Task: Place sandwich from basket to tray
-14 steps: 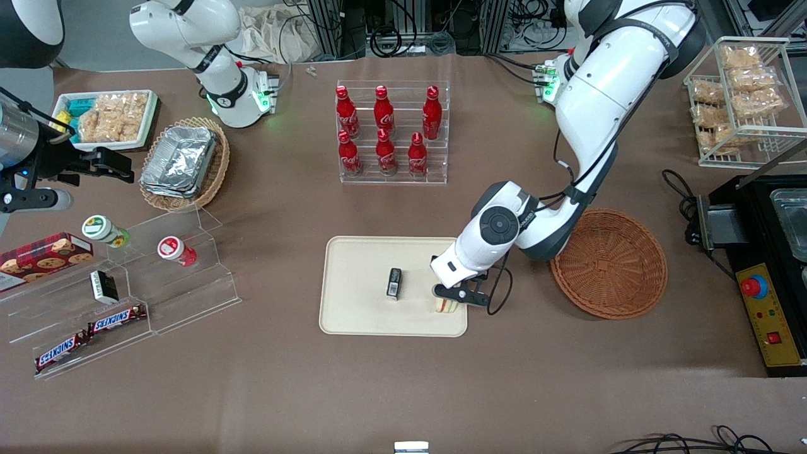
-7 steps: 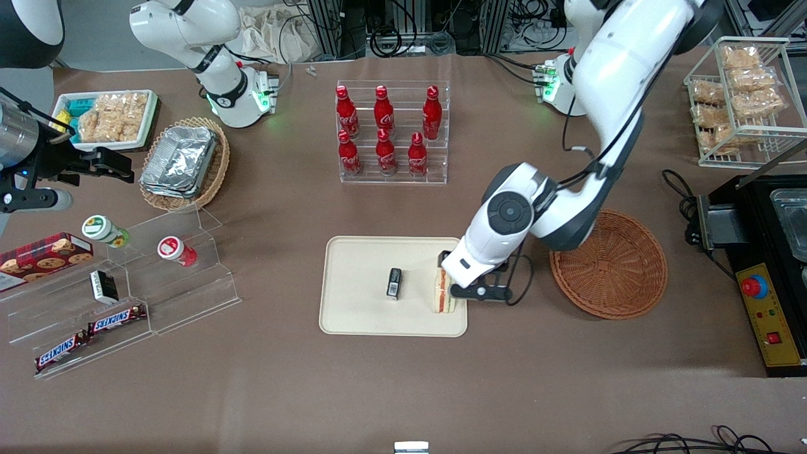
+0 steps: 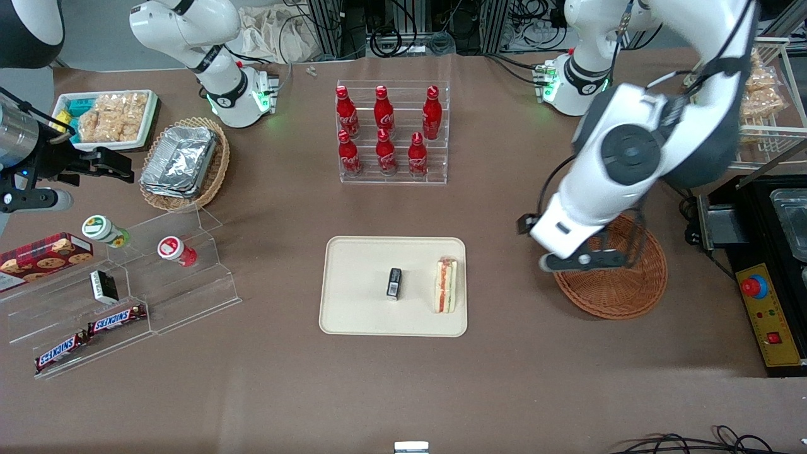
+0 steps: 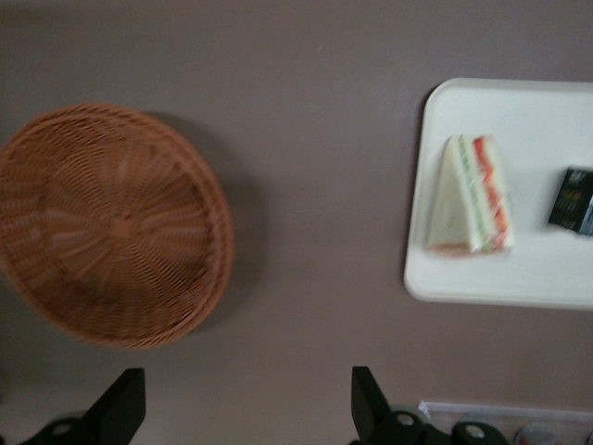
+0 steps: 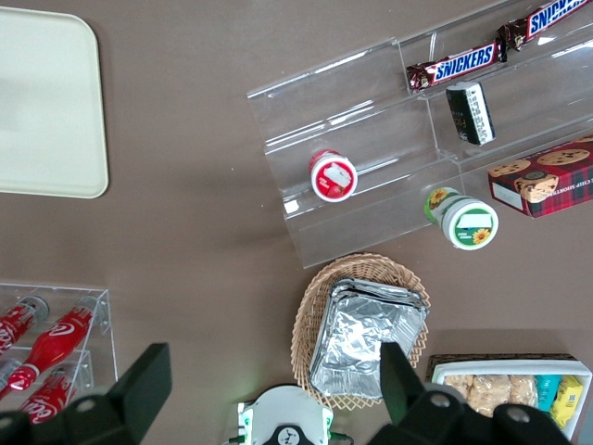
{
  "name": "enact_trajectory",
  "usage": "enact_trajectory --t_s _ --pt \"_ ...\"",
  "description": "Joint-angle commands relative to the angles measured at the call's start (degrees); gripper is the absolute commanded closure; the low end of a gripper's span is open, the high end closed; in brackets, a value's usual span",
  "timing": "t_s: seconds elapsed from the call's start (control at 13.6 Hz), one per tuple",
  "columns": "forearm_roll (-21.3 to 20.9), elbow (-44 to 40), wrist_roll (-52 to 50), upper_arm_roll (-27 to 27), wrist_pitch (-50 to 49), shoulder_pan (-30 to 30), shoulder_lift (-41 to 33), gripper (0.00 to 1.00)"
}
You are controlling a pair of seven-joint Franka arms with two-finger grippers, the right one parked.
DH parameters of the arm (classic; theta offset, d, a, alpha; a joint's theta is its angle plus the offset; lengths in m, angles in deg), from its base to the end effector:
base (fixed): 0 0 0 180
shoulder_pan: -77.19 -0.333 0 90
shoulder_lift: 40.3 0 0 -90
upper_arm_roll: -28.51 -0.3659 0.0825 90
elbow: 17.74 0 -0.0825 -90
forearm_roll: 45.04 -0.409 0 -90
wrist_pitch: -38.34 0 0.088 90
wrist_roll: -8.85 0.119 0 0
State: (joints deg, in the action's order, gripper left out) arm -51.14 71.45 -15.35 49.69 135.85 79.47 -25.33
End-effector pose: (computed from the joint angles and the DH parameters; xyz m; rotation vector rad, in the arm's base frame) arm 0.6213 -0.2292 0.5266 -3.0893 -0.0010 0.1319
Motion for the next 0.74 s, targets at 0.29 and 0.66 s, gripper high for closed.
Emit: enact_trajectory --t_s 0.29,0.66 --pt "3.0 9.0 10.1 -11.2 -7.7 -0.5 -17.6 0.0" --pt "4.5 6.3 17.1 -13.5 -10.5 -0.7 -17.6 0.0"
